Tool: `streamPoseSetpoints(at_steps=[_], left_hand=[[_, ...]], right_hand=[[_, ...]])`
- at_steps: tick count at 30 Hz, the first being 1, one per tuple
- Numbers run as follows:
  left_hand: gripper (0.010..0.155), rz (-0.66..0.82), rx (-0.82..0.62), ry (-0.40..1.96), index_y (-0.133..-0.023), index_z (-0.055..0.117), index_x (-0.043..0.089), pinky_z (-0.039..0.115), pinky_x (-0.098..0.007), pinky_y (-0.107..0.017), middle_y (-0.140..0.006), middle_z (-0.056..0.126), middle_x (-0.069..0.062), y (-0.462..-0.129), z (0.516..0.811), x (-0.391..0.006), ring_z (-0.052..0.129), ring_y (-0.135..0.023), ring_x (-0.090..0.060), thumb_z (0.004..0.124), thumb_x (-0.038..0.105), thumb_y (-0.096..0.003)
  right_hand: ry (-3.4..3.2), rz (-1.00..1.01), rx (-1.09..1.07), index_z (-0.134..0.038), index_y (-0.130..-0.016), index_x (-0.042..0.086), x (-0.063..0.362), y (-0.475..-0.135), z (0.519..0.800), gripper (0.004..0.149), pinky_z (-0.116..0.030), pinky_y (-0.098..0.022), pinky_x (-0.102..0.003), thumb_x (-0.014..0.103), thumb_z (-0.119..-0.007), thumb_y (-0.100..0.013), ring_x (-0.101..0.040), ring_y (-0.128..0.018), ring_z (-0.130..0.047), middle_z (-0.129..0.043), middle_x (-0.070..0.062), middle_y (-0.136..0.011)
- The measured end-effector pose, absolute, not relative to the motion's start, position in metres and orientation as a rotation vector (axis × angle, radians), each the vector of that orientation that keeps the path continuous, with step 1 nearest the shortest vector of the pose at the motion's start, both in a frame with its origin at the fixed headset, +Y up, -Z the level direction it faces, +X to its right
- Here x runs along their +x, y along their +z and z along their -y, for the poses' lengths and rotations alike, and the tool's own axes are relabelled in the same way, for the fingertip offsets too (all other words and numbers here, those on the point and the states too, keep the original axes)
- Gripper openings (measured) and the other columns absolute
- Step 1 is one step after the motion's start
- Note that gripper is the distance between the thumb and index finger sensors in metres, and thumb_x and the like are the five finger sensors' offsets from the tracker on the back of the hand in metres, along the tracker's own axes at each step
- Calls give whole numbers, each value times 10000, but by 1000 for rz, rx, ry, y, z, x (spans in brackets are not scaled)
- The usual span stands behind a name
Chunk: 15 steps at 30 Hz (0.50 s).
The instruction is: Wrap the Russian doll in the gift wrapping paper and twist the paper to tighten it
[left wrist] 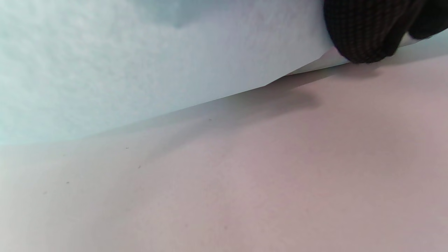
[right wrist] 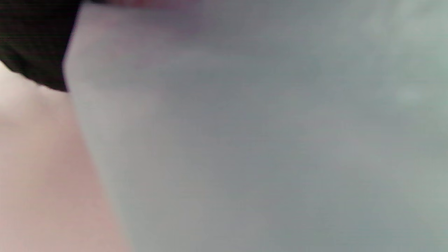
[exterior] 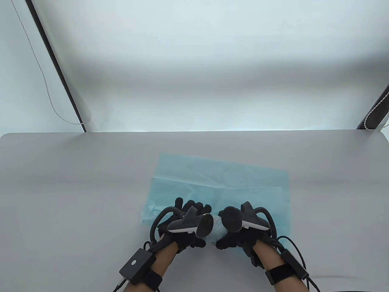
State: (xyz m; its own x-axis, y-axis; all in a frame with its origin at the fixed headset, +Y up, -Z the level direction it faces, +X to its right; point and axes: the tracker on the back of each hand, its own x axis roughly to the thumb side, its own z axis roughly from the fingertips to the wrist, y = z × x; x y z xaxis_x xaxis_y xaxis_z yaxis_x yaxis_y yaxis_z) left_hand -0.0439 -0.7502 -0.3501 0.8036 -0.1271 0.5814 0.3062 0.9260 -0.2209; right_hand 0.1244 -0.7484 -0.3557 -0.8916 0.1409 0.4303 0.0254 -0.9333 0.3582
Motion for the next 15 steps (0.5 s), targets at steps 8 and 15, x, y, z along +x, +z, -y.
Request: streamPoseSetpoints(at_steps=[8, 15], left_hand=[[1106, 611, -274, -207, -1158, 345, 208, 517, -714, -729, -1208, 627, -109, -352, 749, -44, 713, -1029, -393, 917, 709, -355], [1105, 597, -432, -79, -1165, 423, 180, 555, -701, -717, -1159, 721, -116, -360, 748, -57, 778, -978, -382, 895, 757, -349]], right_hand=[[3031, -538, 771, -374, -1229, 65, 120, -349, 747, 1127, -576, -772, -689, 672, -903, -441, -449, -1023, -739, -719, -232, -1147], [3155, -374, 894, -357, -1221, 84, 114, -338, 748, 1120, -574, -783, -673, 658, -907, -432, -424, -1007, -747, -675, -208, -1153]])
